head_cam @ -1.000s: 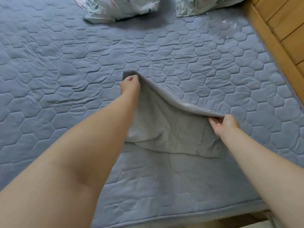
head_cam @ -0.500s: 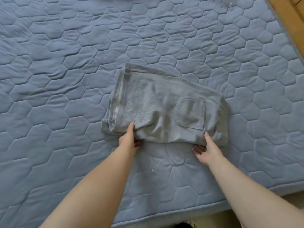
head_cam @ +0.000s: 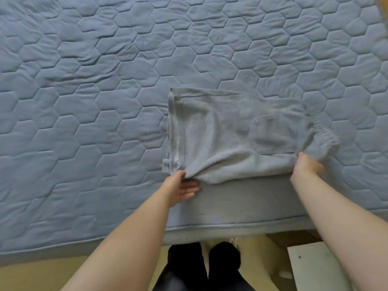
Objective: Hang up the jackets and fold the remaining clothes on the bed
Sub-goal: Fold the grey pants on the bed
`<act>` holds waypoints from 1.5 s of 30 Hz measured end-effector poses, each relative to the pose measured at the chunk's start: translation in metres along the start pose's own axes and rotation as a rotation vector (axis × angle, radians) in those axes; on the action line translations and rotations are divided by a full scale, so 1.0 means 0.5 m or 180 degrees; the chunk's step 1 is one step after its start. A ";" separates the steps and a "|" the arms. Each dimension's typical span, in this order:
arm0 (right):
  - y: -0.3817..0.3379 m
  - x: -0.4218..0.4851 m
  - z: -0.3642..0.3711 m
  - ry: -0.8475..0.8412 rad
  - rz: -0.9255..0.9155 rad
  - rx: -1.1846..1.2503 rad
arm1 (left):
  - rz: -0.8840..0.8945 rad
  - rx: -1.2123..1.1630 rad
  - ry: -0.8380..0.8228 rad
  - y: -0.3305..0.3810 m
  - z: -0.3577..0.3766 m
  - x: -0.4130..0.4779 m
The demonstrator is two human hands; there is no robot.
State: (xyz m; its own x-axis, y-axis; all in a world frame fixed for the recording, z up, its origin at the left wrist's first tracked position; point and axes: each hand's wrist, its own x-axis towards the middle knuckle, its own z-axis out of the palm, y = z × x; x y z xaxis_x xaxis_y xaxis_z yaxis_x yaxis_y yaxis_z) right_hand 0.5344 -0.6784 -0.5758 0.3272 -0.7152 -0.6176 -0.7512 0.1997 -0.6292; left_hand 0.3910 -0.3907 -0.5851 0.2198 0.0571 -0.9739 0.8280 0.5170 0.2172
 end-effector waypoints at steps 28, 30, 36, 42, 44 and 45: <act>0.249 -0.233 0.093 -0.1913 0.0665 -0.1496 | 0.1762 0.1592 0.1438 0.018 -0.133 0.027; 0.249 -0.238 0.094 -0.1949 0.1071 -0.0912 | 0.1574 0.1355 0.1128 0.017 -0.130 0.038; 0.229 -0.253 0.115 -0.2062 0.1553 0.0250 | 0.1205 0.0954 0.0175 0.017 -0.112 0.048; 0.235 -0.212 0.106 -0.1721 0.1240 -0.0307 | 0.0703 0.1930 0.0143 0.021 -0.127 0.046; 0.223 -0.214 0.104 -0.1733 0.1180 -0.0405 | 0.1092 0.2058 0.0563 0.034 -0.129 0.047; 0.217 -0.218 0.107 -0.1770 0.1210 -0.0335 | 0.1324 0.2113 0.0744 0.042 -0.127 0.049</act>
State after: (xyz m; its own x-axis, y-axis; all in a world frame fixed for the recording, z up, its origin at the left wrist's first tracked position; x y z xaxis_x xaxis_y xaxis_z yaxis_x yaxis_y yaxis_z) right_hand 0.4479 -0.5428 -0.6018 0.2544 -0.1519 -0.9551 -0.9147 0.2827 -0.2887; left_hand 0.3809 -0.3245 -0.6086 0.5240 0.3474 -0.7777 0.8515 -0.1951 0.4866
